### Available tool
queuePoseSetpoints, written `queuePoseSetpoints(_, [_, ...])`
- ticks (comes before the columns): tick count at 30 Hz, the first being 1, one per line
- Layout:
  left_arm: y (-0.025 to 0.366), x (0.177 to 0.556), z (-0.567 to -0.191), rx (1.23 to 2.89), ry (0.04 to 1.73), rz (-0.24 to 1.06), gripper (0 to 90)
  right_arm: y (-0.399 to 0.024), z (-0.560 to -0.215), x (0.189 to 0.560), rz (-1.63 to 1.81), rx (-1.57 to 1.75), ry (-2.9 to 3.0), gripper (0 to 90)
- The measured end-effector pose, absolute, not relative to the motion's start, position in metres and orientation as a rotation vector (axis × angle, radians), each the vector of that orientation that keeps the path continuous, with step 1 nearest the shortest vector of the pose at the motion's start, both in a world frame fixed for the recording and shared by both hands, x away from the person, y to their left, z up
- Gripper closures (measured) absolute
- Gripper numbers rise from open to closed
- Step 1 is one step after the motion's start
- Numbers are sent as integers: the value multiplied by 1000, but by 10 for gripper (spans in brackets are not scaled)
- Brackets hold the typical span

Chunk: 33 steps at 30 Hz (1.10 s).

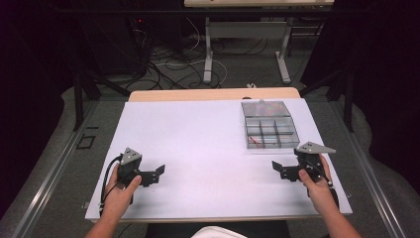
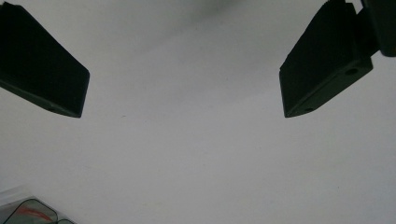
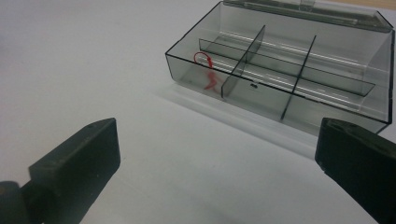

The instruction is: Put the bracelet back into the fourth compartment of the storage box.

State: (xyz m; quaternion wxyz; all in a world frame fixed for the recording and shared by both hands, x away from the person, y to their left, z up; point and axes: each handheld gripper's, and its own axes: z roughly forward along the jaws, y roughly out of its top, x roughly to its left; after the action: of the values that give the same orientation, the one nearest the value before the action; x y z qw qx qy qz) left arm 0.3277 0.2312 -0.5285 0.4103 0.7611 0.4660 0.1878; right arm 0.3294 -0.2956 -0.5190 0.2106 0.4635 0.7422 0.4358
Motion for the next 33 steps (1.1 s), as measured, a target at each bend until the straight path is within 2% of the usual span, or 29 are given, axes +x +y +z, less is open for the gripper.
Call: queuePoseSetpoints(33, [230, 327, -529, 1900, 1171, 485, 18, -313, -543, 334, 1155, 1434, 2052, 7])
